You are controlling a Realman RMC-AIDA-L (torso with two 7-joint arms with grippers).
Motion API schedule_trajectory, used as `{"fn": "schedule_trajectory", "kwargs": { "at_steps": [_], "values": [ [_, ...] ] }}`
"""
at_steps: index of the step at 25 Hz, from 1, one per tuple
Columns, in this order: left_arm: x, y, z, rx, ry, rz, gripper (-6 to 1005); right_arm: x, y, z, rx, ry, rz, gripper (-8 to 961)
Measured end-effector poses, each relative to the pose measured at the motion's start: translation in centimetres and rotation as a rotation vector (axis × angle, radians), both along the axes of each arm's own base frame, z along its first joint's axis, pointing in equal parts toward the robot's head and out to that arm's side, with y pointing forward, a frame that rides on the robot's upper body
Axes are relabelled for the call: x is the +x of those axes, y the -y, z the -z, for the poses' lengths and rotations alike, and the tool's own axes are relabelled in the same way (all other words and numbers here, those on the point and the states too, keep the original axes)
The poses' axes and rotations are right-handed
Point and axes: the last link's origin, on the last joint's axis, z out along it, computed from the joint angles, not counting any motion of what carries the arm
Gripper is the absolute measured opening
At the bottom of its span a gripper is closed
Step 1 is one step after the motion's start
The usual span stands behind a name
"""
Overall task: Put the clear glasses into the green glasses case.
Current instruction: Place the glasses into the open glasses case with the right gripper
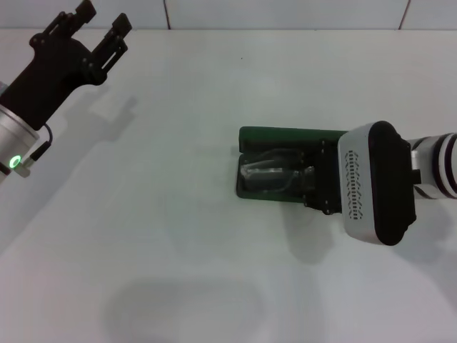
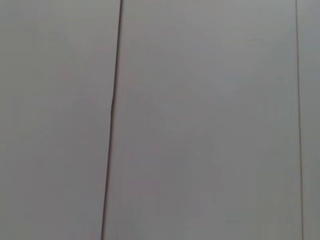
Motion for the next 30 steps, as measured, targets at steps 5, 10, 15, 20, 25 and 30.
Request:
{"fn": "schedule_trajectory", "kwargs": {
  "at_steps": [5,10,15,20,25,30],
  "values": [
    [-0.12,0.09,-0.01,0.001,-0.002,-0.003,639,-0.07,0.13,-0.44,-0.018,-0.022,0.04,379],
    [0.07,-0.06,-0.01,0.001,-0.004,0.004,638,0.17,0.19,-0.67,-0.025,-0.023,0.062,496],
    [-0.06,0.02,-0.06,0.002,-0.003,0.0,638,-0.07,0.22,-0.75,-0.028,-0.04,0.066,510],
    [0.09,-0.08,-0.07,0.003,-0.004,0.005,638,-0.19,0.13,-0.97,-0.025,-0.048,0.068,506],
    [0.06,-0.06,-0.06,0.003,-0.005,0.005,639,-0.08,0.12,-0.97,-0.025,-0.045,0.07,503],
    [-0.01,0.0,-0.06,0.003,-0.005,0.003,639,0.11,0.11,-0.95,-0.024,-0.041,0.079,499]
  ]
}}
